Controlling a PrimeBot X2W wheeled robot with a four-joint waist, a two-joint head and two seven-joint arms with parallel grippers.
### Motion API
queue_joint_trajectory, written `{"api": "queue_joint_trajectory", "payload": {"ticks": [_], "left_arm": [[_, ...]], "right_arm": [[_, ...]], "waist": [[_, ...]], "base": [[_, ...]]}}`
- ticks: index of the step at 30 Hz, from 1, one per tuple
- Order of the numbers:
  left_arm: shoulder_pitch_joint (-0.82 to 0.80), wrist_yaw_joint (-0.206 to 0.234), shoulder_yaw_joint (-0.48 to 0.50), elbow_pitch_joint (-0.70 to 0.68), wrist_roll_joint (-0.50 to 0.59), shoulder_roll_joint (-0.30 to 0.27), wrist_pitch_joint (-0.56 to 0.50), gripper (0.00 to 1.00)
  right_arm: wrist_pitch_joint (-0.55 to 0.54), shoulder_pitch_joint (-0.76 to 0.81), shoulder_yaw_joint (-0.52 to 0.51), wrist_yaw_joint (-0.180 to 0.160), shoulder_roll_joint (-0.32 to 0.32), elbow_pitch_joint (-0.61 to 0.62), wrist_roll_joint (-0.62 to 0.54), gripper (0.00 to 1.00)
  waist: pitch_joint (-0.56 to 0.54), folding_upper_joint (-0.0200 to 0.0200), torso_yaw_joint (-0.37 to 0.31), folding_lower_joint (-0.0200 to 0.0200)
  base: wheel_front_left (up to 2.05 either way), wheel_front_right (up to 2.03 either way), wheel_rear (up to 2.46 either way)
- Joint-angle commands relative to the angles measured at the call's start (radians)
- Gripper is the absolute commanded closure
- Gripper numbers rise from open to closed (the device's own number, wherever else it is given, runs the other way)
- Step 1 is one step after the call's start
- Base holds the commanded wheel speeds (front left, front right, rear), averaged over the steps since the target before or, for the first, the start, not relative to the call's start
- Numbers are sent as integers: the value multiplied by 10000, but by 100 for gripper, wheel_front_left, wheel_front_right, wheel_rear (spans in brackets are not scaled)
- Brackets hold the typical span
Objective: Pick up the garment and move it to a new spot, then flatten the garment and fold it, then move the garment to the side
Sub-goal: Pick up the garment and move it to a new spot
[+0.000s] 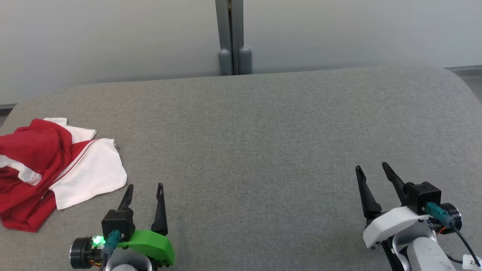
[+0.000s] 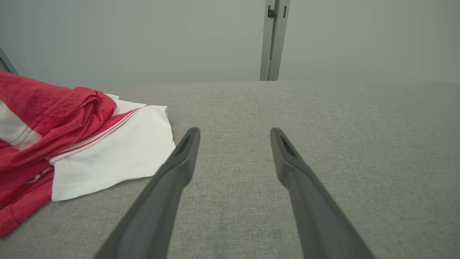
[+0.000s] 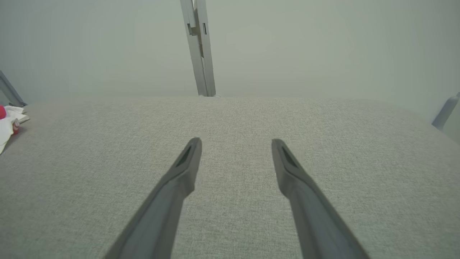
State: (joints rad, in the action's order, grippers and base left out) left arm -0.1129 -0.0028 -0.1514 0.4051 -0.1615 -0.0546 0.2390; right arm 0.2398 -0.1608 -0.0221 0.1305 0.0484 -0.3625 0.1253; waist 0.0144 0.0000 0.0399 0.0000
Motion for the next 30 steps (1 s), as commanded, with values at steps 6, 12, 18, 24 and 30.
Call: {"api": "queue_joint_trajectory", "payload": {"ticks": [6, 12, 18, 24, 30], "left_arm": [[-57, 97, 84, 67, 432, 8, 192, 0], [84, 91, 245, 106, 601, 24, 292, 0], [325, 166, 567, 156, 318, 29, 258, 0], [615, 204, 993, 256, 190, 30, 258, 0], [1003, 297, 1462, 88, -16, 33, 258, 0]], "right_arm": [[183, -82, 143, 2, 43, -43, -572, 0], [273, -115, 350, -1, 50, -143, -858, 0], [267, -136, 631, -2, 53, -205, -623, 0], [267, -168, 925, -2, 54, -280, -510, 0], [267, -418, 1430, -4, 63, -446, -333, 0]], "waist": [[295, 0, 873, 0], [528, 0, 2288, 0], [570, 0, 3610, 0], [547, 0, 4696, 0], [681, 0, 5004, 0]], "base": [[0, 0, 0], [0, 0, 0], [0, 0, 0], [0, 0, 0], [0, 0, 0]]}}
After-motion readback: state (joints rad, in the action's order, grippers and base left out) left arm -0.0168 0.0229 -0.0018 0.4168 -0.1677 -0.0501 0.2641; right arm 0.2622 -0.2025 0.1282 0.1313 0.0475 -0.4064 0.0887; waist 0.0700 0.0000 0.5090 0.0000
